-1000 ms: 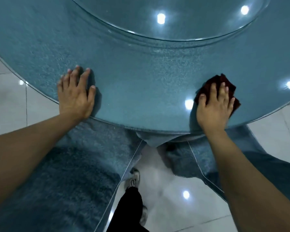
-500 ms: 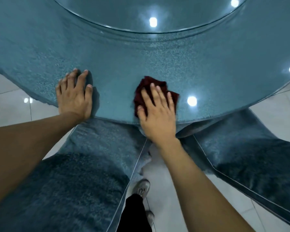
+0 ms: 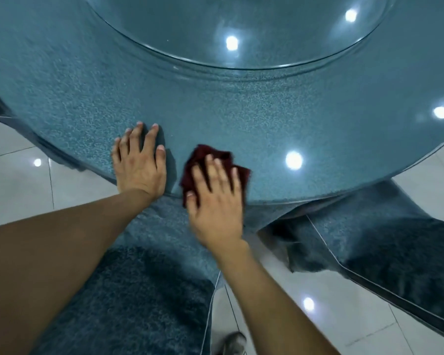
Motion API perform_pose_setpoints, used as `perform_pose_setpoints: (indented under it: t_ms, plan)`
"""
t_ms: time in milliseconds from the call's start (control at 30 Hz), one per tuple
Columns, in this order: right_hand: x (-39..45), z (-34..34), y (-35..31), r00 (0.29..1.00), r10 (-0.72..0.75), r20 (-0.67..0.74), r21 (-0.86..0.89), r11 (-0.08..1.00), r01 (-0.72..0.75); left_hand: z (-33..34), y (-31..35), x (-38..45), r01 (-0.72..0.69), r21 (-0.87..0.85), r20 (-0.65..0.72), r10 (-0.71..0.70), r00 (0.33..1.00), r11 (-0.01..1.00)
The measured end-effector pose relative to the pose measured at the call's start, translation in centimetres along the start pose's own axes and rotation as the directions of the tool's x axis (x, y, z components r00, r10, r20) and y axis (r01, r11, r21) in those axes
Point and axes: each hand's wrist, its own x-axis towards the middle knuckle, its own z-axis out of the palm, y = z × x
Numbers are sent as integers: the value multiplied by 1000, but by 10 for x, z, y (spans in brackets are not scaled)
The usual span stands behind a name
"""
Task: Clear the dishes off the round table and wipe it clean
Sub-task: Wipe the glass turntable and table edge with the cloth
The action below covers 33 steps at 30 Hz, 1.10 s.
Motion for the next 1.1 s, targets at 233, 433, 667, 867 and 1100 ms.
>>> perform_pose_setpoints:
  t_ms: [233, 433, 667, 867, 1100]
  plan:
    - [4, -19, 73, 977, 209, -29, -46, 976, -211, -1, -2, 2, -16, -30, 52, 18, 999, 999]
    - [32, -30, 78, 760, 643, -101, -26, 762, -648, -14, -11, 5, -58, -197, 87, 76, 993, 979]
    - [65, 39, -142, 989, 145, -27, 27, 989, -144, -38, -106, 75, -290, -266, 3, 301, 954, 920]
    - [78, 28, -88, 999, 9, 53, 4, 1000, -10, -30, -166, 145, -228, -83, 24, 231, 973, 970]
    - [149, -18, 73, 631, 770, -92, 9, 634, -773, -25, -163, 146, -189, -28, 35, 190, 981, 982]
